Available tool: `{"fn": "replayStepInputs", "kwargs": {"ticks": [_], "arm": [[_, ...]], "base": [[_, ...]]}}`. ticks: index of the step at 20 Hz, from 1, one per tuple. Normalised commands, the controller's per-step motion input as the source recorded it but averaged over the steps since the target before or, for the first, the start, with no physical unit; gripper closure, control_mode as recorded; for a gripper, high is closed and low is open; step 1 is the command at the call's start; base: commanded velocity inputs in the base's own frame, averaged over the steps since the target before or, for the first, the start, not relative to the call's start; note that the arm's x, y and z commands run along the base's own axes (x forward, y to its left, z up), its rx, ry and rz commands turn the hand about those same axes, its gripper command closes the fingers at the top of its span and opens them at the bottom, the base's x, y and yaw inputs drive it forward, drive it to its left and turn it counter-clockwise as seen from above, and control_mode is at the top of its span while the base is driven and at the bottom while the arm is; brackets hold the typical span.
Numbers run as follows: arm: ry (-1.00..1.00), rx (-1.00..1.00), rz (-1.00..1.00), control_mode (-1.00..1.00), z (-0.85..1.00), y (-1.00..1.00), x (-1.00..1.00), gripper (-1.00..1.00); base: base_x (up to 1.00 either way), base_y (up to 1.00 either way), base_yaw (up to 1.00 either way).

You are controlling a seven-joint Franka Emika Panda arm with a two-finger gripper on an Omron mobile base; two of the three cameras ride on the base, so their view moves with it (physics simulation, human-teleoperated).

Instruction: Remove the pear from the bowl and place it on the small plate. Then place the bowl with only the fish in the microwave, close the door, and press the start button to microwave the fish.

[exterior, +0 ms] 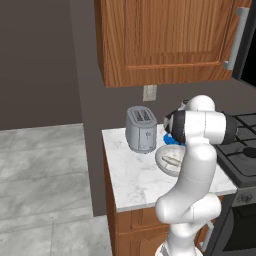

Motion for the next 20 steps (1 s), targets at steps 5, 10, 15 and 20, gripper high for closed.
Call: {"fn": "replayStepInputs", "kwargs": {"ticks": [5,10,15,20], "arm": [[0.00,0.00,0.01,-1.00,0.00,0.00,0.00,-1.00],[-0.01,0.00,0.03,-1.00,0.01,0.00,0.00,-1.00],[-0.19,0.00,0.02,-1.00,0.40,0.00,-0.16,-1.00],[-0.39,-0.01,0.00,-1.00,0.82,0.02,-0.62,-1.00]], "base": [[0.00,0.00,0.00],[0.00,0.00,0.00],[0.00,0.00,0.00],[0.00,0.00,0.00]]}}
